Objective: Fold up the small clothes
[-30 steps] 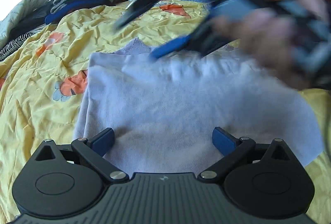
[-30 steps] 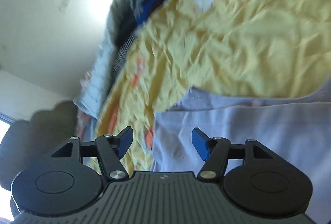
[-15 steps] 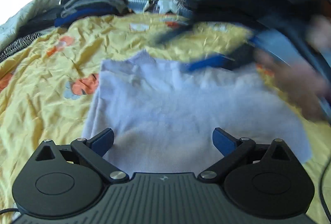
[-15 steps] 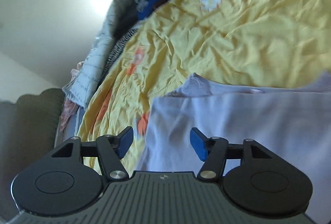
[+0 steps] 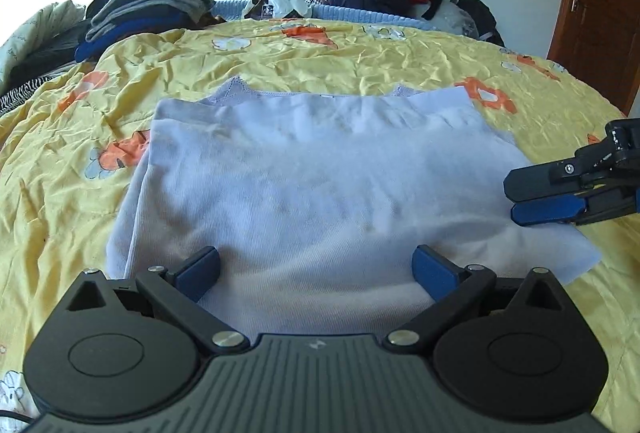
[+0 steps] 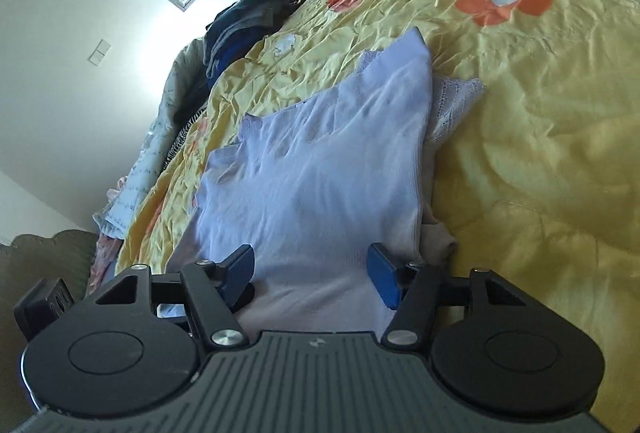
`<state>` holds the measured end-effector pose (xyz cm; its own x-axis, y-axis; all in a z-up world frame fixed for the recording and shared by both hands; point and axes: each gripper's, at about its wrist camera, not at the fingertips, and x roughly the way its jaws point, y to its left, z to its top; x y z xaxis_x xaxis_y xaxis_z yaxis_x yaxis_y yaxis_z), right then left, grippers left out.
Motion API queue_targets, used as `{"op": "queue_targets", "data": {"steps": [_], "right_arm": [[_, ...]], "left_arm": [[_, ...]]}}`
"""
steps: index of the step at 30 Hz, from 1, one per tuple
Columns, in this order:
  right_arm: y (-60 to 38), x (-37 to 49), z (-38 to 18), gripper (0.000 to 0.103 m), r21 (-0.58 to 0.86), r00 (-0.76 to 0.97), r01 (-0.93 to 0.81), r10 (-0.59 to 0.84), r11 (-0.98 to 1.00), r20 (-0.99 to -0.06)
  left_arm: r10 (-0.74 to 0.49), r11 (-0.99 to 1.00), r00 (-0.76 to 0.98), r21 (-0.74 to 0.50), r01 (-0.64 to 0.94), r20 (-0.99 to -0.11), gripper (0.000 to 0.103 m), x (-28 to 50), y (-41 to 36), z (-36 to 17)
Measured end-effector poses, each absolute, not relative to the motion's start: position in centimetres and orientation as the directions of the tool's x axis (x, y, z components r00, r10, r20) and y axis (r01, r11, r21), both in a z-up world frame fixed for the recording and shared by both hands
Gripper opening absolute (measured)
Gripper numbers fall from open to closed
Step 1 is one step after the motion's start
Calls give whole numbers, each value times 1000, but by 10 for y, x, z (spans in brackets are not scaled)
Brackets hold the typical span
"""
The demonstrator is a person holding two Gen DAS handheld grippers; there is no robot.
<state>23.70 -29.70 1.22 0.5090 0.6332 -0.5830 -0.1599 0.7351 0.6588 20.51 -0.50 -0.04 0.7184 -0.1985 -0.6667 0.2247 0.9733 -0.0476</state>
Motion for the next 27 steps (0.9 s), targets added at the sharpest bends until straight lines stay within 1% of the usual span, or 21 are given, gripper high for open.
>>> {"op": "queue_targets", "data": {"steps": [1,3,6,7,9,10,11,12,13,14,16,18,21,23,25,27], "right_arm": [[-295,237,15,64,649,512,-153,622,745,-593],[-295,234,25,71,667,521,-136,625,733,-581],[-308,216,33,74,754,528,-154,698,639,-484],[-311,210,34,74,766,526,-159,710,623,-468],[-316,199,30,80,772,525,-145,710,619,-470],[-316,196,23,80,763,512,-133,703,632,-493],[-316,196,15,80,747,498,-108,686,656,-530],[-317,194,6,69,740,495,-98,678,666,-544],[-320,191,4,69,744,511,-110,679,660,-527],[-322,189,4,67,749,511,-97,678,656,-528],[-325,186,11,69,751,506,-51,666,658,-548],[-331,176,24,73,747,536,-60,653,662,-536],[-341,162,40,76,747,579,-81,641,660,-504],[-345,159,43,77,753,592,-79,638,653,-491],[-342,164,41,77,750,597,-69,630,658,-497],[-332,173,35,77,746,582,-64,632,663,-512]], "left_arm": [[-181,977,718,-43,207,-673,103,204,-5,4],[-162,982,733,-34,187,-660,103,194,-4,14],[-134,985,766,1,173,-629,103,179,1,14],[-133,986,761,-3,169,-635,103,177,4,9],[-145,988,753,-52,145,-642,103,175,13,-3],[-159,987,766,-78,141,-623,103,172,17,-5],[-159,987,773,-74,144,-614,103,171,17,-7],[-154,987,773,-66,144,-616,103,172,15,-8],[-148,988,772,-66,137,-618,103,173,14,-7],[-143,989,773,-65,131,-618,103,175,13,-7],[-133,991,773,-60,122,-620,103,176,11,-6],[-117,993,778,-73,92,-617,103,173,12,1],[-129,986,799,-159,42,-587,103,165,25,15],[-130,977,801,-213,3,-585,103,167,37,18],[-110,973,779,-228,-43,-617,103,175,47,13],[-112,965,726,-249,-83,-678,103,187,55,1]]}}
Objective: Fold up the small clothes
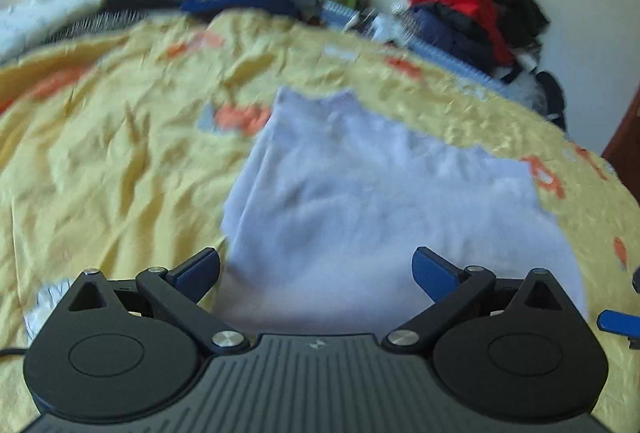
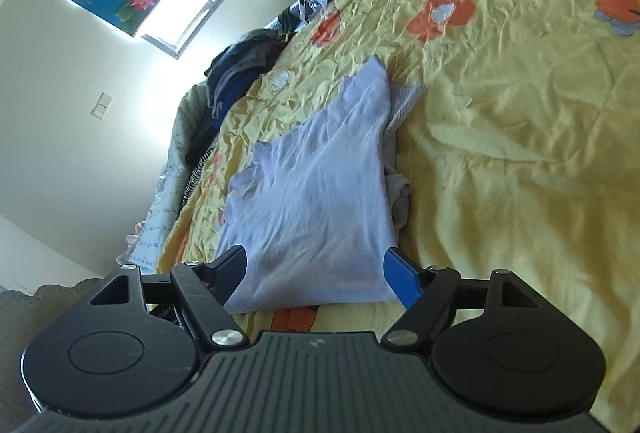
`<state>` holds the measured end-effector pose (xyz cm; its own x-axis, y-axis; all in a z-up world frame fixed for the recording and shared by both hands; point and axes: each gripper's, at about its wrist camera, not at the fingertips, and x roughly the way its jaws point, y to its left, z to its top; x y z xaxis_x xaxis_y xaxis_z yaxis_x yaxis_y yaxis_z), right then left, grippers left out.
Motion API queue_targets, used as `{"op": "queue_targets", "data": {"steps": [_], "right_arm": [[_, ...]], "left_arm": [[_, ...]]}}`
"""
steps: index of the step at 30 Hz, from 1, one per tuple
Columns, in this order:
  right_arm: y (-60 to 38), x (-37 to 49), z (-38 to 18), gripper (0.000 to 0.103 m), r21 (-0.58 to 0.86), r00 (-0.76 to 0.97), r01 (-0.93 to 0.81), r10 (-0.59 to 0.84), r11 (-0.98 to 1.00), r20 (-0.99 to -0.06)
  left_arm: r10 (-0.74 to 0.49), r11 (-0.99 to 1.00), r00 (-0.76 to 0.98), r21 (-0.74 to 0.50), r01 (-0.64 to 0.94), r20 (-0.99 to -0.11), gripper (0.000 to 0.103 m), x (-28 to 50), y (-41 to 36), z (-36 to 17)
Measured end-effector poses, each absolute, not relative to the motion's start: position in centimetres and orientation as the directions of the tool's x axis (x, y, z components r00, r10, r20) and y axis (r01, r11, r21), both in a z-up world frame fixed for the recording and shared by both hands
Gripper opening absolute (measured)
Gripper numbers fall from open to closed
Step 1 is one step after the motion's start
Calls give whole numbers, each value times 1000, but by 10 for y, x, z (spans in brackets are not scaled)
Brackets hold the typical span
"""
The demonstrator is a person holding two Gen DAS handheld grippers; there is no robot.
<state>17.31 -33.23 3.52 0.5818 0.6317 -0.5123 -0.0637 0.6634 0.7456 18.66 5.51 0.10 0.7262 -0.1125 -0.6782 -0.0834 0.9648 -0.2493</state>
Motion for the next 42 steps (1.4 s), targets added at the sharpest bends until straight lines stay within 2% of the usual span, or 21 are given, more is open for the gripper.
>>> {"op": "queue_targets", "data": {"steps": [3,4,7,14,17,20,23,27,31,33,34,35,42], "right_arm": [[-315,186,17,80,718,526,-45,628,694,-574],[-313,188,10,76,714,516,-39,626,699,-584],[-316,184,11,78,725,528,-29,626,688,-574],[-353,168,33,84,751,577,44,597,659,-558],[-362,169,23,85,747,588,70,578,662,-567],[-369,170,3,84,773,599,122,575,623,-558],[-374,166,-5,85,810,630,106,592,576,-503],[-371,159,-5,83,788,641,13,600,615,-479],[-355,145,-4,85,699,673,-126,578,704,-461],[-351,140,-6,87,681,692,-155,570,716,-442],[-351,140,-6,87,682,696,-156,569,715,-437],[-352,141,-6,87,684,697,-156,570,713,-435],[-347,133,-7,86,644,720,-186,548,743,-425]], "left_arm": [[-84,977,755,-201,-65,-651,103,185,52,-2],[-74,982,755,-179,-57,-651,103,185,49,-3],[-80,976,751,-203,-73,-655,103,183,52,1],[-255,763,752,-604,-229,-607,103,160,103,3],[-338,524,772,-789,-322,-539,103,150,122,-9],[-405,272,781,-878,-395,-476,103,145,130,-22],[-420,210,767,-875,-437,-484,103,147,124,-29],[-338,245,794,-862,-444,-505,103,151,115,-25],[-237,315,801,-824,-471,-549,103,161,111,-16],[-178,388,793,-782,-487,-582,89,164,104,-11],[-152,423,783,-756,-500,-603,74,165,100,-10],[-128,457,780,-734,-502,-613,71,166,96,-9],[-61,604,771,-638,-477,-634,71,169,77,-3]]}}
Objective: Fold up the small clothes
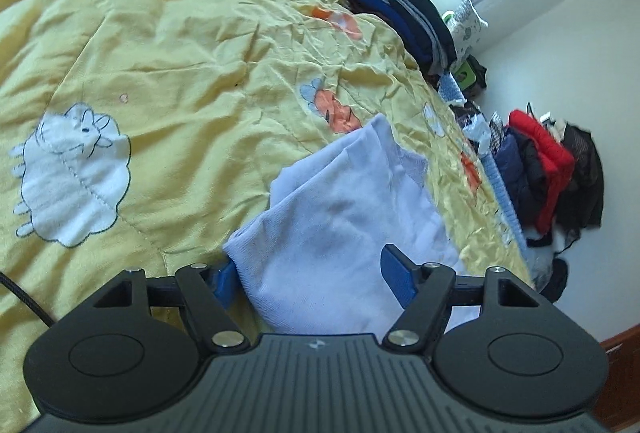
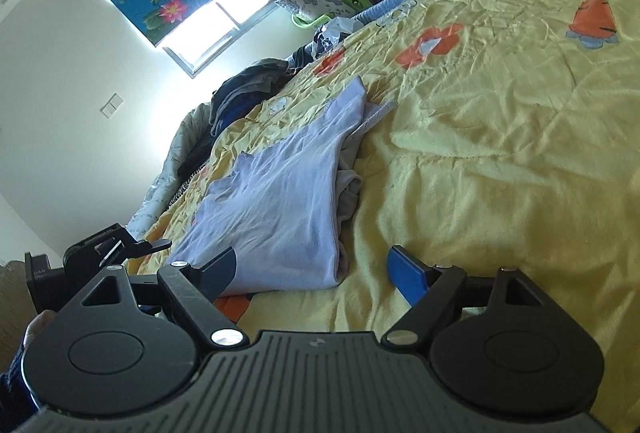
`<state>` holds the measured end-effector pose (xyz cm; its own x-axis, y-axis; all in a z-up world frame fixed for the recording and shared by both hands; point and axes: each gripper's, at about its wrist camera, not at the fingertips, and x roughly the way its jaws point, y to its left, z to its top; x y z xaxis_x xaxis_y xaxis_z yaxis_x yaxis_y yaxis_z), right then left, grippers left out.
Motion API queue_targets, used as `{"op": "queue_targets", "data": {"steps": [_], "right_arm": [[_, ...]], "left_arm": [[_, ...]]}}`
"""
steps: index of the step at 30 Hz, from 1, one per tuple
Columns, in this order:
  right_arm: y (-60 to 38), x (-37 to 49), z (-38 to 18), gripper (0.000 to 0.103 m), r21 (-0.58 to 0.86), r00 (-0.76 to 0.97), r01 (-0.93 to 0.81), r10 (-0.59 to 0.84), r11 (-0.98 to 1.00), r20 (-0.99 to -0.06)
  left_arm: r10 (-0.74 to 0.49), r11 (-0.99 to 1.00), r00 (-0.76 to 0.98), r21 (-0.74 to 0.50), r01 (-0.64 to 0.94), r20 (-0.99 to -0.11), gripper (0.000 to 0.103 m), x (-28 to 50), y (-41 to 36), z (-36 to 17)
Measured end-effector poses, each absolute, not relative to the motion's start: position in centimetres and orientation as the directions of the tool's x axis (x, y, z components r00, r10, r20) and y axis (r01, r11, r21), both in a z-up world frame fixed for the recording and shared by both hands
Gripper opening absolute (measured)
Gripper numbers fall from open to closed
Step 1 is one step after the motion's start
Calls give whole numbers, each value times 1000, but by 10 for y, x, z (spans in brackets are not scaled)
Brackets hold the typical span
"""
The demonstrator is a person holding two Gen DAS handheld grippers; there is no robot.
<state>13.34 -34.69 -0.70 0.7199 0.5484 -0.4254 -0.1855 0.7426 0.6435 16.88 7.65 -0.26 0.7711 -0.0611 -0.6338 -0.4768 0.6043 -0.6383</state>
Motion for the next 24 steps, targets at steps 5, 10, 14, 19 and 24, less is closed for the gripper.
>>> {"op": "queue_targets", "data": {"steps": [5,10,14,19,24], "right_arm": [[-348,129,-9,87,642,727,-205,554,739,-405],[-347,126,-9,88,637,733,-218,555,740,-393],[-351,125,-10,87,660,741,-217,562,719,-368],[-359,121,-13,85,711,756,-202,569,673,-324],[-374,119,-19,72,781,785,-151,553,606,-277]], "left_arm": [[29,683,728,-519,-515,-685,19,170,68,-2],[24,629,708,-540,-559,-706,10,169,78,-3],[65,666,701,-493,-561,-710,7,175,63,11],[51,819,776,-419,-393,-628,6,187,12,51],[-131,982,829,-185,34,-544,6,189,-88,80]]}}
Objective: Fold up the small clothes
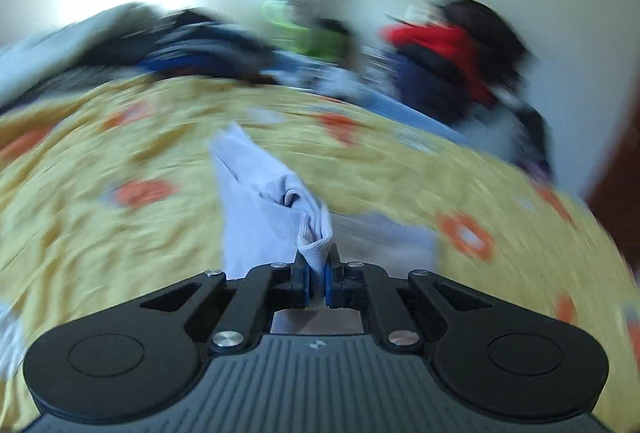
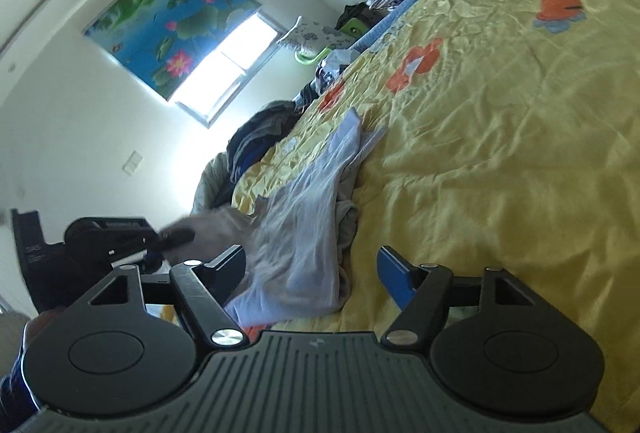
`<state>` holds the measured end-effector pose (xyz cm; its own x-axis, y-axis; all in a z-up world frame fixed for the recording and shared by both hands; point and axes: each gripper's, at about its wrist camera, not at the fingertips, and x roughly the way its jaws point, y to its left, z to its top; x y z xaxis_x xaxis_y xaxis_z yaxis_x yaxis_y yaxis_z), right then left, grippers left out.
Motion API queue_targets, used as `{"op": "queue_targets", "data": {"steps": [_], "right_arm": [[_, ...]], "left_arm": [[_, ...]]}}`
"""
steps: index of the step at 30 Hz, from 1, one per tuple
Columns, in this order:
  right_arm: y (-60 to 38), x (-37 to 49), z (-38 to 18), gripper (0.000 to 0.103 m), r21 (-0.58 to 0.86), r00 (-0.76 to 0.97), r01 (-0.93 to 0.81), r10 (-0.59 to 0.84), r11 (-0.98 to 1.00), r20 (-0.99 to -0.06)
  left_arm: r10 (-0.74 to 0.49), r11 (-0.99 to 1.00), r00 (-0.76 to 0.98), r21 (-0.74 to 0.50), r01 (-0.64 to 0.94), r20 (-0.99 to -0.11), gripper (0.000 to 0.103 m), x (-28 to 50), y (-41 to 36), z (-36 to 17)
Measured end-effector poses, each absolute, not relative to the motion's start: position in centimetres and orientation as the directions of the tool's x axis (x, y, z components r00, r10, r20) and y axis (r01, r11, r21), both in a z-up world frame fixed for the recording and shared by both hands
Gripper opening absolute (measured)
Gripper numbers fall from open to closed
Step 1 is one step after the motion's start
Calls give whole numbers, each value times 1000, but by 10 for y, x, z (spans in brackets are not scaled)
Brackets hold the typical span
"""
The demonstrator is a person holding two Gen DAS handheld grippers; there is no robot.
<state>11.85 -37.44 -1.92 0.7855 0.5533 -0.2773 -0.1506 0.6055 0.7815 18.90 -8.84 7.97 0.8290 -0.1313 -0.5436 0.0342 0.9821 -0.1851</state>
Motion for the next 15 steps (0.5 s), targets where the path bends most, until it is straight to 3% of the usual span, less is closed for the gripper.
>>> {"op": "queue_targets", "data": {"steps": [2,5,9,15], "right_arm": [[-381,119,-23,66,809,796,-123,544,574,-265],[-387,119,-28,60,838,805,-100,538,537,-249],[-388,122,-31,59,840,803,-101,542,533,-248],[-386,124,-30,59,837,799,-107,548,536,-249]], "left_arm": [[-189,982,798,-110,154,-572,6,181,-124,69],[-297,950,693,-135,280,-657,7,177,-150,37],[-286,944,686,-72,323,-669,7,173,-159,10],[-377,918,626,-185,351,-683,12,174,-140,23]]}}
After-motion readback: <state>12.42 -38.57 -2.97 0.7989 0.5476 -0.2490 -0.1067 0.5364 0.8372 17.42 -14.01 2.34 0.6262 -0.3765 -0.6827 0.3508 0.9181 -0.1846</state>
